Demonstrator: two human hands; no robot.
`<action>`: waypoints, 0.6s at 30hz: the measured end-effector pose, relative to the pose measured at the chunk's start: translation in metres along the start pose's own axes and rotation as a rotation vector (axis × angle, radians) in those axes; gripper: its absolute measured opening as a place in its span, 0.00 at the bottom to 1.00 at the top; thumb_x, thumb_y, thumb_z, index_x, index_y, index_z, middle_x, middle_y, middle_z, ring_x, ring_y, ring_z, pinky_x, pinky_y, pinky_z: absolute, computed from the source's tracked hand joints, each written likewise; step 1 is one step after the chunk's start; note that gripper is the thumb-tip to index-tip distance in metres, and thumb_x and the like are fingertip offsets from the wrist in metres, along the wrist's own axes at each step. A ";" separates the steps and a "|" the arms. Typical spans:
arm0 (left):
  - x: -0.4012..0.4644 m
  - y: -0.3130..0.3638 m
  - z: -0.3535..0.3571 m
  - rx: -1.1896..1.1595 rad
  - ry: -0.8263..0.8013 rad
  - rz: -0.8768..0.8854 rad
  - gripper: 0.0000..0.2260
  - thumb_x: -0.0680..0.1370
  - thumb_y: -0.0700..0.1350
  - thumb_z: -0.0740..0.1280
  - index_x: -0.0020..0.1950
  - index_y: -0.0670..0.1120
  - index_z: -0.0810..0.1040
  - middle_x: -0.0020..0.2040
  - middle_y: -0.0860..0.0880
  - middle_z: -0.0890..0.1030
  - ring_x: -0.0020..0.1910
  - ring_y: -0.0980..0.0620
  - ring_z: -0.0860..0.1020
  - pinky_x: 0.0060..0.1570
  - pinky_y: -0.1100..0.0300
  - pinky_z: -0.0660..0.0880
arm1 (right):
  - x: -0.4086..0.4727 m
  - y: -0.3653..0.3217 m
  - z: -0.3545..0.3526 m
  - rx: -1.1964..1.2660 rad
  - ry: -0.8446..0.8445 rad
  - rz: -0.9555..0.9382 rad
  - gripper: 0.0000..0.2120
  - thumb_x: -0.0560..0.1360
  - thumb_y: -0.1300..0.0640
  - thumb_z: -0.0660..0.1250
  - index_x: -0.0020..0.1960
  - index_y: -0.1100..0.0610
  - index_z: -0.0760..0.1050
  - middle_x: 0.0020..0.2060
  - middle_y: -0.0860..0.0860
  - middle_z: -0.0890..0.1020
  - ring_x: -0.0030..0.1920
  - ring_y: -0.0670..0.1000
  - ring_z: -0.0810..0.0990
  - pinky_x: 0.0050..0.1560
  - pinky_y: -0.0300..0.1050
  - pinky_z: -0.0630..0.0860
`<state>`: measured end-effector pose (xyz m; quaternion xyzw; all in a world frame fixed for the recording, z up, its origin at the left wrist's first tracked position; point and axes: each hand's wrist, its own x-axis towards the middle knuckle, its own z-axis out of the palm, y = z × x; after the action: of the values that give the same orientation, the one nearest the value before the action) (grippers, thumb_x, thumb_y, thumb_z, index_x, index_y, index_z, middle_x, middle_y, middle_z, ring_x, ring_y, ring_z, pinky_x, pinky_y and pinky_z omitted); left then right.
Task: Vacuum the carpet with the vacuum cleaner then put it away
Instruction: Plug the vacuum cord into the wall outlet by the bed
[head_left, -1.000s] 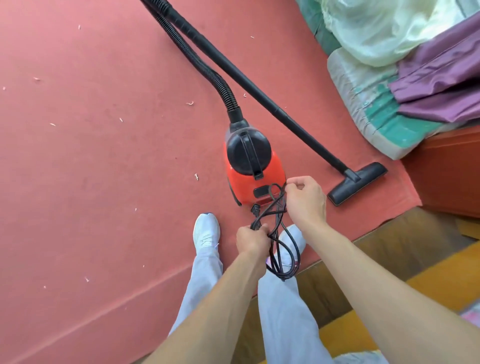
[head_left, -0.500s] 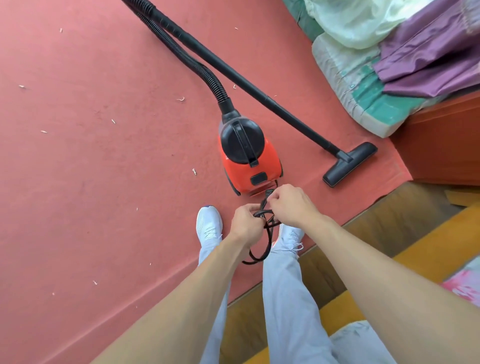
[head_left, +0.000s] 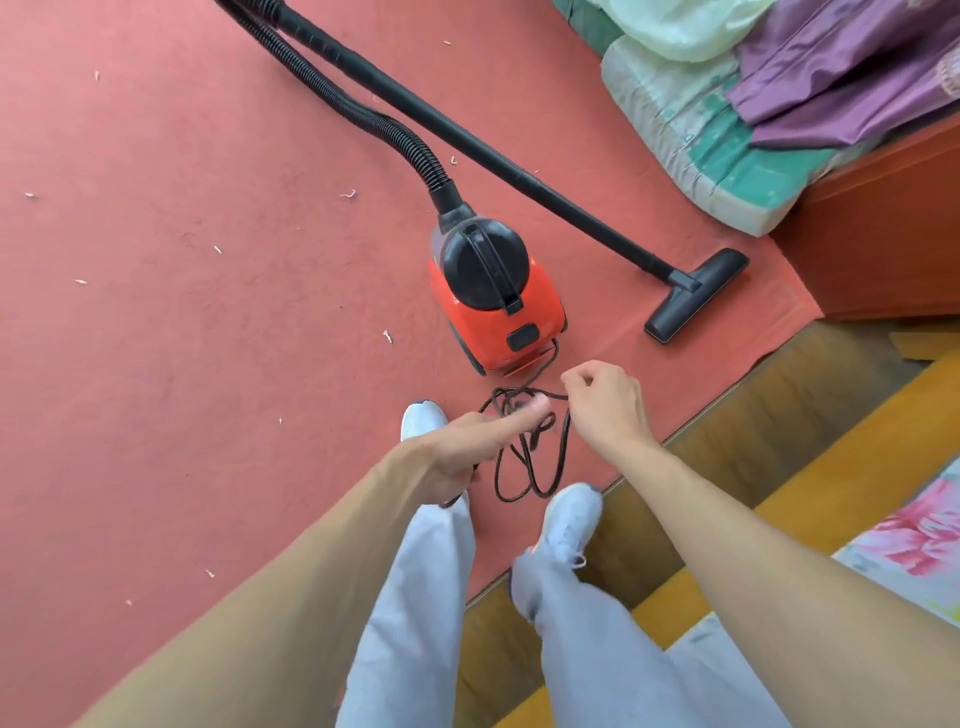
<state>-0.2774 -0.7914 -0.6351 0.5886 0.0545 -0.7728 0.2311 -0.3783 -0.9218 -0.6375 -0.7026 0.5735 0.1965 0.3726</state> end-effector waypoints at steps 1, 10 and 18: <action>-0.005 0.000 -0.003 0.039 0.020 -0.043 0.45 0.66 0.75 0.64 0.72 0.44 0.69 0.70 0.44 0.72 0.65 0.47 0.72 0.64 0.51 0.68 | -0.002 0.002 -0.004 -0.009 0.003 -0.011 0.14 0.79 0.57 0.57 0.52 0.56 0.82 0.50 0.55 0.84 0.51 0.57 0.77 0.45 0.44 0.68; -0.064 -0.001 0.005 0.030 0.652 0.021 0.09 0.78 0.35 0.58 0.38 0.39 0.70 0.32 0.45 0.66 0.25 0.51 0.62 0.23 0.64 0.60 | -0.064 0.000 -0.050 0.102 0.000 -0.055 0.13 0.79 0.58 0.59 0.52 0.56 0.82 0.51 0.53 0.84 0.55 0.56 0.77 0.47 0.42 0.67; -0.206 0.025 0.103 0.015 0.538 0.497 0.12 0.81 0.45 0.61 0.45 0.41 0.80 0.26 0.56 0.68 0.27 0.55 0.65 0.29 0.62 0.63 | -0.183 -0.037 -0.114 0.575 -0.347 -0.085 0.11 0.81 0.55 0.61 0.47 0.57 0.81 0.43 0.54 0.83 0.39 0.50 0.80 0.44 0.46 0.77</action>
<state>-0.3170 -0.7900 -0.4066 0.7679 -0.0371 -0.5108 0.3849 -0.4093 -0.8838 -0.4240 -0.5482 0.5036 0.1277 0.6554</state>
